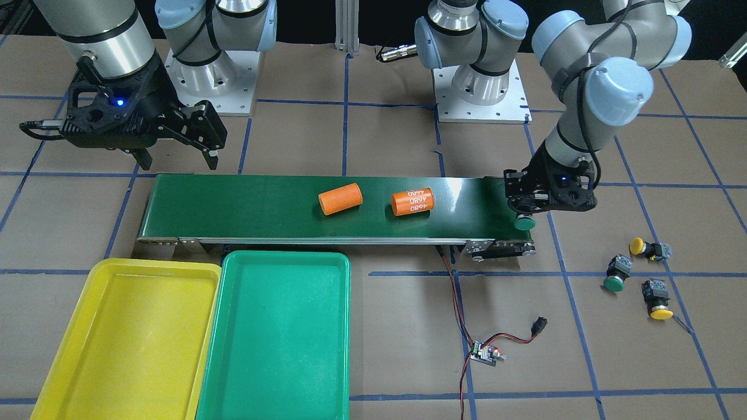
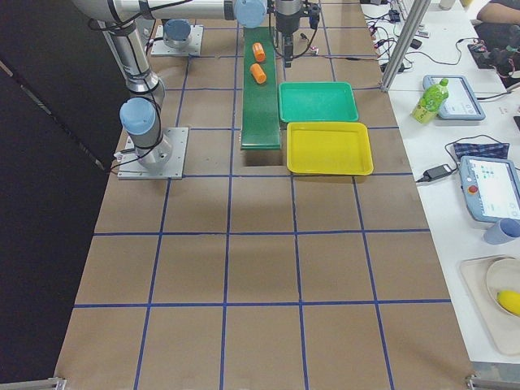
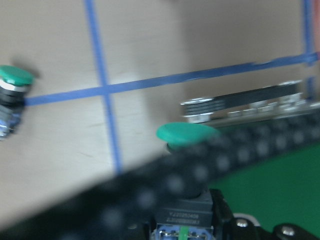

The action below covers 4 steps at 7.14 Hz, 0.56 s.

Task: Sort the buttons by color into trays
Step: 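Place the green-capped button on the belt and withdraw the left gripper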

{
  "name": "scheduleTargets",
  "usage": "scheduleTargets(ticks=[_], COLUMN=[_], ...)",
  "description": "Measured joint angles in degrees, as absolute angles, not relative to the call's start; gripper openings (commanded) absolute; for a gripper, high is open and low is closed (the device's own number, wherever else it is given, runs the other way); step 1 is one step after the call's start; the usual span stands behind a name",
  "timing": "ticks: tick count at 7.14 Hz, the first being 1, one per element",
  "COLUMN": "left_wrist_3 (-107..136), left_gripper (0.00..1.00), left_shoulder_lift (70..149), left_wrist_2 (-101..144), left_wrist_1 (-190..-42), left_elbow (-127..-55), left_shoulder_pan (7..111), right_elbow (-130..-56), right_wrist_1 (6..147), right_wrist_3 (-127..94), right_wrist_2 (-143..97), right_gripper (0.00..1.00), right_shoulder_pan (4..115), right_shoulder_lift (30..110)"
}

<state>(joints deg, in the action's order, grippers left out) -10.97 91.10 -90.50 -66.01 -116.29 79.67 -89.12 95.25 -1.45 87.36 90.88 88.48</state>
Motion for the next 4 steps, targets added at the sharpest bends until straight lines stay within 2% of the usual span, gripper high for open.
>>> scheduleTargets(ticks=[1,2,3,4], left_wrist_3=[-4.0,0.7,2.7,3.2], left_gripper=[0.0,0.56,1.0,1.0], left_shoulder_lift=[91.2,91.4,91.8,92.2], left_wrist_2=[-90.4,-90.2,-90.1,-90.2], left_wrist_1=[-66.1,-66.1,-65.8,-65.4], left_elbow=[-117.9,-119.4,-120.3,-120.4], left_shoulder_pan=[83.2,85.2,86.0,86.1], right_elbow=[-89.1,-89.1,-89.1,-89.1], right_wrist_1=[95.2,95.2,95.1,95.1], right_wrist_3=[-1.4,-1.4,-1.4,-1.4], right_wrist_2=[87.4,87.4,87.4,87.4], right_gripper=[1.0,1.0,1.0,1.0], right_shoulder_pan=[90.9,90.8,90.8,90.8], right_shoulder_lift=[88.4,88.4,88.4,88.4])
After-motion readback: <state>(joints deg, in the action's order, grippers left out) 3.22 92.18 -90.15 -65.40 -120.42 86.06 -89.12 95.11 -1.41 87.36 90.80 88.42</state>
